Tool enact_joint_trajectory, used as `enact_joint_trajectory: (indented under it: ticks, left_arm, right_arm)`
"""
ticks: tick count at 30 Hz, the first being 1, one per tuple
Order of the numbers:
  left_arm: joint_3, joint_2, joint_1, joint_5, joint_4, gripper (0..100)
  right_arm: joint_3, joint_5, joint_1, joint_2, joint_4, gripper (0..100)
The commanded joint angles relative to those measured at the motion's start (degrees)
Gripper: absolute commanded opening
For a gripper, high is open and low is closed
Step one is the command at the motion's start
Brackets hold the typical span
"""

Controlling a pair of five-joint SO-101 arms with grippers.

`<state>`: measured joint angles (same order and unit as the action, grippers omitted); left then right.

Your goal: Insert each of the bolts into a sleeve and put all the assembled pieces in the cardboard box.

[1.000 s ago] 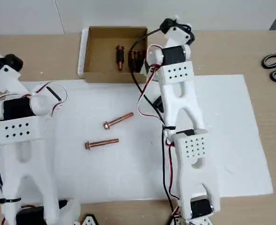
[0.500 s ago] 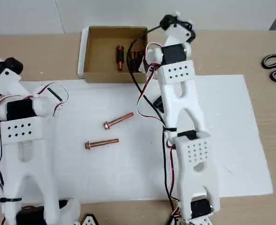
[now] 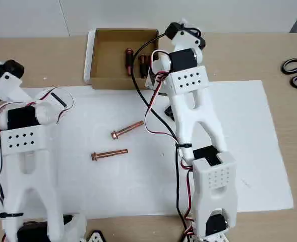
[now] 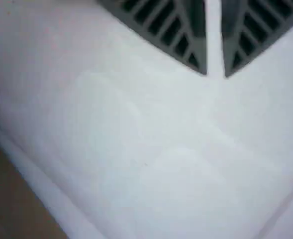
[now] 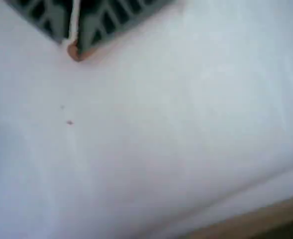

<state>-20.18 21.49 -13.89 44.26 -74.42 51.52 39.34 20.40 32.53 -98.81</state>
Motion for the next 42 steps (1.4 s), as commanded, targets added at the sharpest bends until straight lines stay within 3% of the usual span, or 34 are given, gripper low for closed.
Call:
enact_joint_trajectory:
  ticks: [1, 26, 34, 42]
  left_arm:
    - [0.3, 2.5, 0.2, 0.3, 1.2, 1]
    - [-1.9, 2.5, 0.2, 0.3, 1.1, 1]
    - [-3.2, 2.5, 0.2, 0.3, 1.1, 1]
    - [-3.3, 2.5, 0.2, 0.3, 0.9, 1]
  right_arm:
    - [0.2, 0.9, 0.0, 0.3, -0.8, 0.5]
    - [0.2, 3.7, -3.7, 8.6, -0.7, 0.9]
    - [0.2, 3.7, -3.9, 9.5, -0.7, 21.4]
    - [0.4, 3.7, -3.9, 12.5, 0.2, 10.2]
